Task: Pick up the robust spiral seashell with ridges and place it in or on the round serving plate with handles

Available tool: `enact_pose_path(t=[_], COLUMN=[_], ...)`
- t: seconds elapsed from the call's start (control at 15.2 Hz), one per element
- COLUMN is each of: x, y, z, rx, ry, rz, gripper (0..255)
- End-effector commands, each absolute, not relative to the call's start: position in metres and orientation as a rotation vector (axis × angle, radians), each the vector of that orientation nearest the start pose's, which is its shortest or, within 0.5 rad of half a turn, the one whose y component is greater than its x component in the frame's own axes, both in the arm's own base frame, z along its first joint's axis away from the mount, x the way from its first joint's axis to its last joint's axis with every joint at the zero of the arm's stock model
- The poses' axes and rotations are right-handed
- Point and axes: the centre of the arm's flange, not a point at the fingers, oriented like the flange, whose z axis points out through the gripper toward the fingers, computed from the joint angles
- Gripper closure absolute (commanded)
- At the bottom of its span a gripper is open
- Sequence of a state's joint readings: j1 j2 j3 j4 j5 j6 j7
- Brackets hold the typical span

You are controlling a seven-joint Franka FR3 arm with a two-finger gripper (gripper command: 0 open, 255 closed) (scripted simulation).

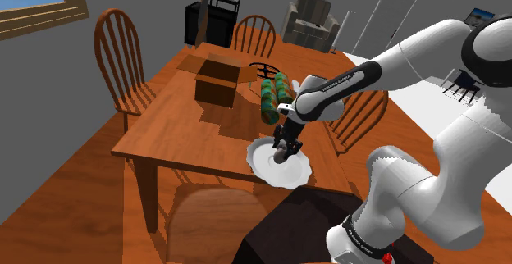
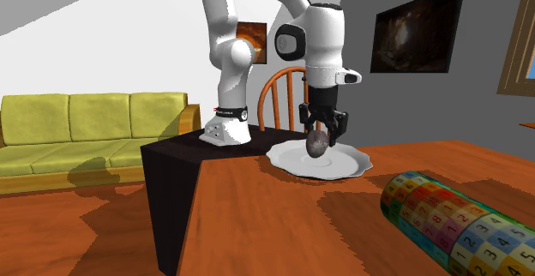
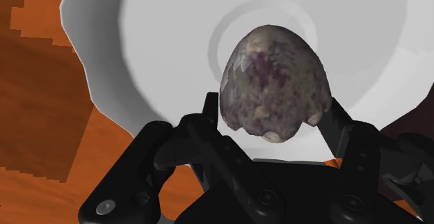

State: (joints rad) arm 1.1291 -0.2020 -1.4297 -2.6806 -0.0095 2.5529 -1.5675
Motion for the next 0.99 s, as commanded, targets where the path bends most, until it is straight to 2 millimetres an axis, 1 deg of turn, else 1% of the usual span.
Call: enact_pose_path(t=[0.0, 0.07, 0.4, 0.59, 0.66, 0.92], x=[0.392, 0.392, 0.392, 0.393, 0.394, 0.394], y=[-0.1, -0.1, -0.1, -0.108, -0.111, -0.111], z=[0.238, 0.238, 0.238, 0.277, 0.287, 0.287], rx=[-2.354, -2.354, -2.354, -2.354, -2.354, -2.354], ry=[-1.767, -1.767, -1.767, -1.767, -1.767, -1.767], rz=[-0.145, -0.145, -0.146, -0.145, -0.145, -0.145], gripper=[255, 0, 0, 0, 0, 0])
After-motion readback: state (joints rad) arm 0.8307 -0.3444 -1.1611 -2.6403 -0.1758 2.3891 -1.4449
